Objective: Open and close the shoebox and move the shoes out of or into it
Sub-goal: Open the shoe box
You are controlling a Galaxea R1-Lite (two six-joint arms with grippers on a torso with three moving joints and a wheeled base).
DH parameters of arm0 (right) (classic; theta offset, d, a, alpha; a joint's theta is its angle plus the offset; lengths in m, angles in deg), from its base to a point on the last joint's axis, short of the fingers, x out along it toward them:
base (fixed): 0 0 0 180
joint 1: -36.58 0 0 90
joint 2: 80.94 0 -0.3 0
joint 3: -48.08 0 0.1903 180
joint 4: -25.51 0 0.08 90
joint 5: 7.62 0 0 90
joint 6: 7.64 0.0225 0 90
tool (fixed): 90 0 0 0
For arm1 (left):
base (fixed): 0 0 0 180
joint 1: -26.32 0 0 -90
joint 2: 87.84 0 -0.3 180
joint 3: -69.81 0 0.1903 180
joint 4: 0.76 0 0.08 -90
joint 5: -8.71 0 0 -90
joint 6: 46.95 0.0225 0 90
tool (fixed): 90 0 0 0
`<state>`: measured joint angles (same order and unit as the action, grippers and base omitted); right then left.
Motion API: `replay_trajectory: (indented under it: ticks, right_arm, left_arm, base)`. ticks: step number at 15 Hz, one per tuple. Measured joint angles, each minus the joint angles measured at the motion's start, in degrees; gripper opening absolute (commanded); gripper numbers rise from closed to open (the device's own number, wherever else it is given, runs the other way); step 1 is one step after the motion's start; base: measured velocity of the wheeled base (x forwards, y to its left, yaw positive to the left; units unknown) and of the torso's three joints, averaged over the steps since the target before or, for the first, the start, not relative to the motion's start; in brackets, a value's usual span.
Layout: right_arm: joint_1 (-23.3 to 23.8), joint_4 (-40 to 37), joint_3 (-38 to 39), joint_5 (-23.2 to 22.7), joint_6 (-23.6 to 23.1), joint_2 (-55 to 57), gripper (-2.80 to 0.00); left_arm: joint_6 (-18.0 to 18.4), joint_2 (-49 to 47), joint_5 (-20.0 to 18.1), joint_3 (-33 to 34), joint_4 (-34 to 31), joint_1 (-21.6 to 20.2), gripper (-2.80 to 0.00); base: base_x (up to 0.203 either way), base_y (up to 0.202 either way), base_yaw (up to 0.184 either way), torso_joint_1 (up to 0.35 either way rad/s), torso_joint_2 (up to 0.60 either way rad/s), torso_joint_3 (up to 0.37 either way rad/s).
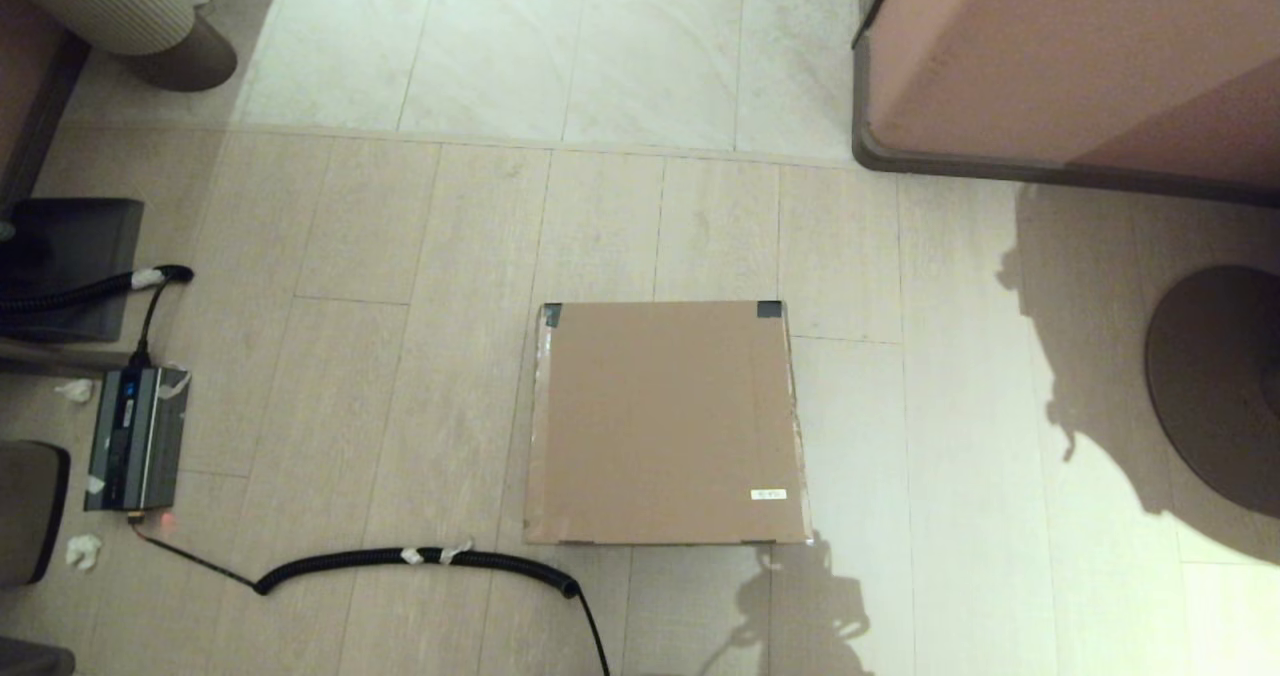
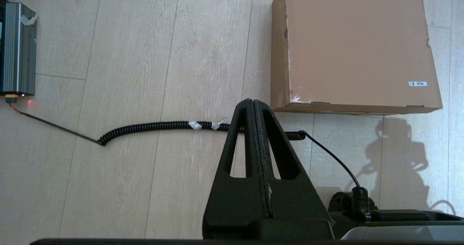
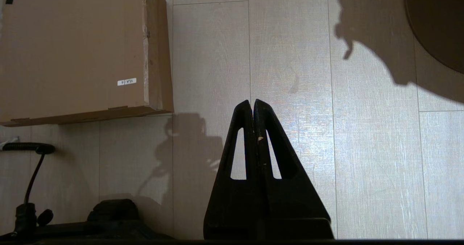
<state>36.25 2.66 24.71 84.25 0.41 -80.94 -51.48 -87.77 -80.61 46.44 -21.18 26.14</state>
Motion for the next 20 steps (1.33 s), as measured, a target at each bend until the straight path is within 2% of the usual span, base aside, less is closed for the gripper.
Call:
replay_trajectory:
  ticks: [3, 5, 8, 11, 13, 15, 18, 20]
  right_arm:
    - [0.0, 0.7, -0.6, -0.5, -1.0, 0.0, -2.8]
    - [0.0, 0.0, -5.8, -2.9, 0.4, 1.4, -2.8]
    - [-0.2, -2.0, -16.7, -11.4, 9.1, 11.8, -2.8]
    - [-0.4, 0.0, -24.6, -24.1, 15.6, 30.4, -2.8]
    - [-0.4, 3.8, -28.4, -30.3, 16.7, 45.0, -2.8]
    - [-0.6, 9.5, -30.8, -33.5, 15.9, 59.7, -2.8]
    - [-1.8, 21.5, -32.4, -34.4, 14.6, 80.9, -2.8]
    - [-3.8, 31.4, -32.9, -32.8, 13.8, 93.7, -2.8]
  left_arm:
    - [0.5, -0.1, -0.5, -0.4, 0.5, 0.0, -2.8]
    - [-1.3, -1.7, -2.4, -6.9, -1.5, 0.2, -2.8]
    - [-9.8, -12.7, -9.8, -19.7, -6.0, 0.8, -2.8]
    - [-18.5, -31.1, -18.7, -26.6, -4.7, 1.5, -2.8]
    - [-22.0, -45.4, -24.3, -28.6, 0.2, 1.7, -2.8]
    - [-23.9, -59.9, -28.5, -29.2, 7.7, 1.8, -2.8]
    - [-25.1, -81.5, -31.5, -28.2, 23.1, 1.8, -2.8]
    - [-25.1, -95.1, -31.3, -27.4, 36.0, 2.1, -2.8]
  base:
    - [0.0, 0.0, 0.0, 0.0, 0.0, 0.0]
    - [0.0, 0.0, 0.0, 0.0, 0.0, 0.0]
    - [0.0, 0.0, 0.0, 0.0, 0.0, 0.0]
    - [0.0, 0.0, 0.0, 0.0, 0.0, 0.0]
    - [0.0, 0.0, 0.0, 0.0, 0.0, 0.0]
    - [0.0, 0.0, 0.0, 0.0, 0.0, 0.0]
    - [0.0, 0.0, 0.0, 0.0, 0.0, 0.0]
    - [0.0, 0.0, 0.0, 0.0, 0.0, 0.0]
